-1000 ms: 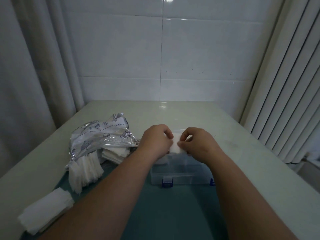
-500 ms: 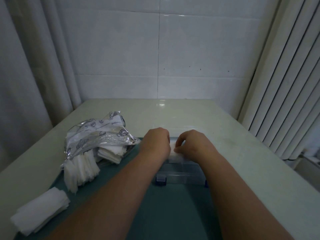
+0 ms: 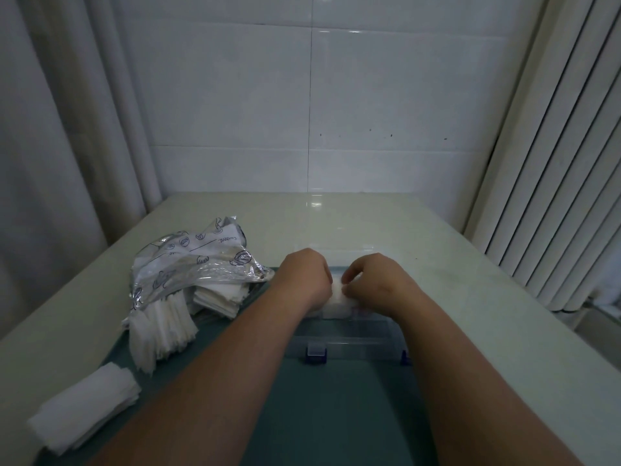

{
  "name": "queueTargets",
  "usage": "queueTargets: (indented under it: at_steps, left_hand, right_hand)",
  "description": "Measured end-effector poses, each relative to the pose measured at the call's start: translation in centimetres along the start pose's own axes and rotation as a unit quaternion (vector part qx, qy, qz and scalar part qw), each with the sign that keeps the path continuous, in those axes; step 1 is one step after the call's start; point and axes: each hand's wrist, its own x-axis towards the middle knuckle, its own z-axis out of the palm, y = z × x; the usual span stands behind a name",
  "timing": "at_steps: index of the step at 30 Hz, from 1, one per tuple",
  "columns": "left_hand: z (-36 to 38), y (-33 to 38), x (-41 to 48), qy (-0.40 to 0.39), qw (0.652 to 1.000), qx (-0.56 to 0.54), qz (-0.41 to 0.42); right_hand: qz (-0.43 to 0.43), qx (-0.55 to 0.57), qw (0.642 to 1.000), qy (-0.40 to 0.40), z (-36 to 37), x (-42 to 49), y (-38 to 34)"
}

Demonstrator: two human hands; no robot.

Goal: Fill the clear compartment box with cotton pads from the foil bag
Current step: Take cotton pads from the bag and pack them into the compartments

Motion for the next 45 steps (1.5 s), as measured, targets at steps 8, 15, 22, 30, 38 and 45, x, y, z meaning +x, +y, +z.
queueTargets:
  at_steps: [8, 15, 22, 30, 38, 45]
  left_hand:
    - [0.3, 0.0, 0.0, 0.035, 0.993, 0.107, 0.039]
    - [0.3, -1.0, 0.8, -0.019, 0.997, 0.068, 0.018]
    - [0.8, -1.3, 1.0, -0.018, 0.998, 0.053, 0.011]
    - [0.5, -1.3, 0.2, 0.024, 0.998, 0.053, 0.017]
    - [-1.9, -2.0, -2.4, 0.103, 0.992, -0.059, 0.053]
    - [-3.9, -4.0, -6.1, 0.169, 0.975, -0.128, 0.06]
  right_hand:
    - [0.018, -0.047, 0.998, -0.049, -0.6, -0.3, -0.9]
    - [0.055, -0.064, 0.995, -0.049, 0.4, 0.7, -0.4]
    - [0.066, -0.09, 0.992, -0.064, 0.6, 1.2, -0.6]
    - [0.046, -0.157, 0.984, -0.077, -0.2, 0.7, -1.4]
    - [-0.038, -0.04, 0.997, 0.049, -0.1, -1.1, -1.5]
    - [-0.145, 0.057, 0.979, 0.13, 1.3, -3.1, -3.7]
